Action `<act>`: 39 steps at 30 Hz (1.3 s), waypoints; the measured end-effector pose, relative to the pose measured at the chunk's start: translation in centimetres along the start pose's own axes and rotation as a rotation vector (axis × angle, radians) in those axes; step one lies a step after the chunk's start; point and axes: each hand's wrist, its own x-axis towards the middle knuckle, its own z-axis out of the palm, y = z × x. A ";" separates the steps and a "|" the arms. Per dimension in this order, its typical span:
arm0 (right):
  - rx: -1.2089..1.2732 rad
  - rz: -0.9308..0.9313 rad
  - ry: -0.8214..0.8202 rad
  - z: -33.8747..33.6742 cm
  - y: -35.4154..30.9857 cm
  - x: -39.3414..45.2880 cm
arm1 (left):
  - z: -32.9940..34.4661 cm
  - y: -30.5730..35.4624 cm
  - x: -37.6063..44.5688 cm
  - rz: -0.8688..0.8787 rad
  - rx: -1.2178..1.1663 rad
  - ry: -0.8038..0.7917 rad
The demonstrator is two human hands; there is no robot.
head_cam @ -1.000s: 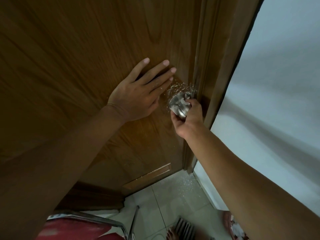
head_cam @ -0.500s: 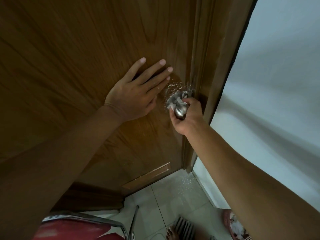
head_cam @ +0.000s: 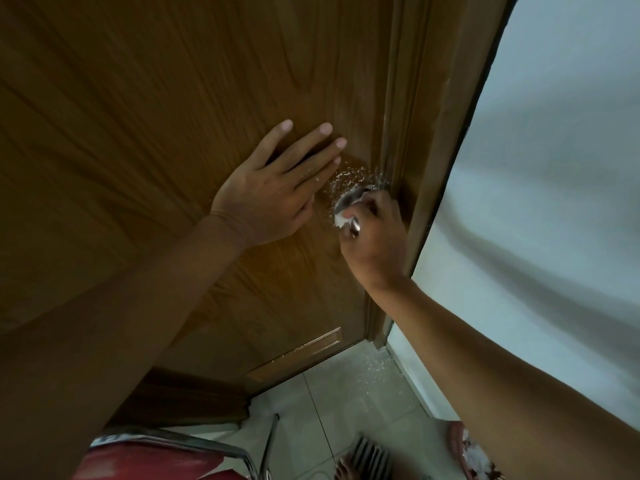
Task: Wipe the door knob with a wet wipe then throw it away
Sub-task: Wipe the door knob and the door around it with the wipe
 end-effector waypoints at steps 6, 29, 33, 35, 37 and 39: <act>0.017 -0.109 0.001 -0.1 0.6 0.8 | -0.1 0.0 0.0 0.000 -0.006 -0.001; 1.324 1.315 0.081 -1.2 -3.8 2.0 | -0.1 0.0 0.0 0.001 -0.016 -0.013; 1.597 1.518 0.076 -1.7 -3.6 2.8 | 0.0 0.0 -0.1 -0.005 -0.017 -0.008; 1.198 1.306 0.036 -1.3 -3.5 2.6 | -0.1 0.0 -0.1 -0.006 -0.024 -0.013; 0.673 0.818 0.008 -1.0 -3.4 2.0 | -0.1 0.0 0.0 -0.003 -0.019 -0.021; 0.526 0.571 -0.034 -0.9 -2.8 1.6 | -0.1 0.0 0.0 -0.003 -0.017 -0.015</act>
